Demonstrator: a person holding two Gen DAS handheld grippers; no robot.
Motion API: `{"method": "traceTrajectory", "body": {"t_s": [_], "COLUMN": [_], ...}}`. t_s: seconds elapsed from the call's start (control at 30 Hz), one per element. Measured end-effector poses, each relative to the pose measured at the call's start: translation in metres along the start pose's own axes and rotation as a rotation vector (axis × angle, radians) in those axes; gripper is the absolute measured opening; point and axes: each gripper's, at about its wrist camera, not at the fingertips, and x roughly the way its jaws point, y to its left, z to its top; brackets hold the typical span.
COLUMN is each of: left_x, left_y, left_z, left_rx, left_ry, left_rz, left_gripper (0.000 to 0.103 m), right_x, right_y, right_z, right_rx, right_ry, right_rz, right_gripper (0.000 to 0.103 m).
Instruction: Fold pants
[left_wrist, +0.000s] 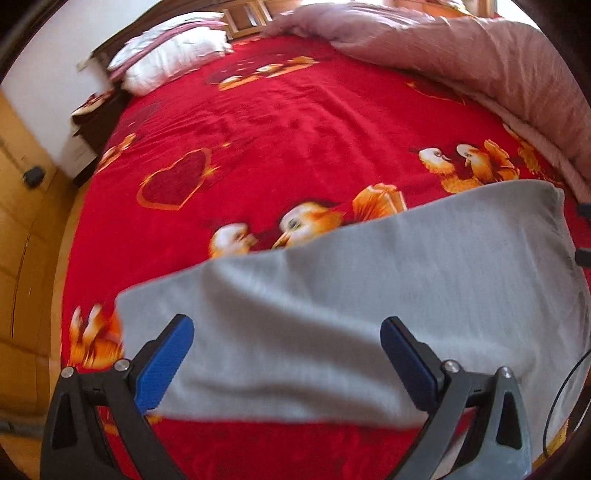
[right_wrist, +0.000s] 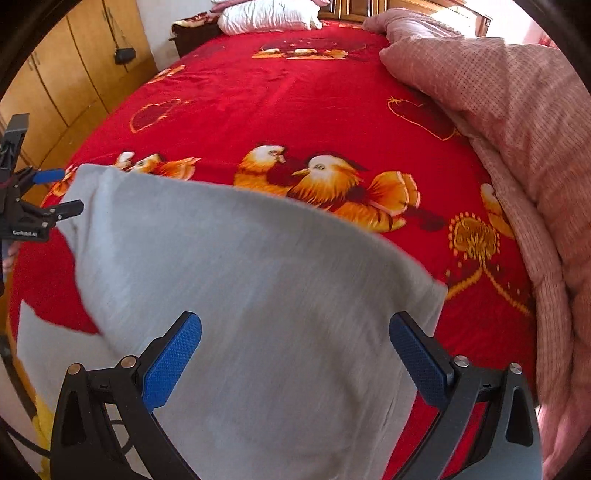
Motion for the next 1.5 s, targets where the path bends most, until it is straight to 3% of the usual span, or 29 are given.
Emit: {"method": "traceTrajectory", "body": {"t_s": [0.23, 0.43, 0.53, 0.63, 0.73, 0.8, 0.87, 0.9, 0.93, 0.97, 1.03, 1.17, 1.3, 1.5], "left_x": [0.041, 0.068, 0.081, 0.089, 0.092, 0.091, 0.086, 0.083, 0.081, 0.078, 0.073, 0.045, 0.003, -0.066], "left_y": [-0.017, -0.02, -0.024, -0.031, -0.032, -0.032, -0.034, -0.036, -0.04, -0.043, -0.048, -0.045, -0.034, -0.031], "left_z": [0.035, 0.052, 0.054, 0.052, 0.052, 0.05, 0.049, 0.047, 0.046, 0.045, 0.043, 0.042, 0.038, 0.006], "left_rx": [0.067, 0.08, 0.109, 0.166, 0.154, 0.127, 0.122, 0.128, 0.135, 0.144, 0.152, 0.124, 0.061, 0.007], "left_ry": [0.025, 0.049, 0.075, 0.06, 0.042, 0.043, 0.036, 0.033, 0.031, 0.028, 0.022, -0.026, -0.106, -0.197], "left_rz": [-0.082, -0.151, -0.18, -0.168, -0.167, -0.208, -0.243, -0.244, -0.235, -0.215, -0.185, -0.156, -0.177, -0.183], "left_gripper": [0.099, 0.087, 0.082, 0.081, 0.08, 0.067, 0.031, 0.022, 0.012, 0.009, 0.005, 0.004, 0.004, 0.004], "right_x": [0.037, 0.073, 0.094, 0.1, 0.099, 0.096, 0.09, 0.086, 0.083, 0.079, 0.071, 0.049, 0.009, -0.051], "right_y": [-0.021, -0.028, -0.033, -0.039, -0.039, -0.037, -0.034, -0.031, -0.024, -0.021, -0.016, -0.018, -0.02, -0.001], "right_z": [0.033, 0.045, 0.042, 0.039, 0.041, 0.042, 0.043, 0.043, 0.04, 0.04, 0.037, 0.029, 0.018, -0.009], "right_rx": [-0.015, -0.052, -0.04, -0.019, -0.038, -0.052, -0.062, -0.069, -0.077, -0.085, -0.091, -0.075, -0.053, -0.113], "right_ry": [0.066, 0.145, 0.209, 0.177, 0.179, 0.171, 0.162, 0.154, 0.148, 0.144, 0.135, 0.079, -0.005, -0.1], "right_rz": [-0.029, -0.073, -0.044, -0.014, -0.018, -0.022, -0.018, -0.018, -0.019, -0.018, -0.022, -0.017, 0.024, 0.047], "right_gripper": [0.103, 0.103, 0.099, 0.103, 0.103, 0.1, 0.084, 0.078, 0.062, 0.039, 0.014, 0.006, 0.005, 0.005]}}
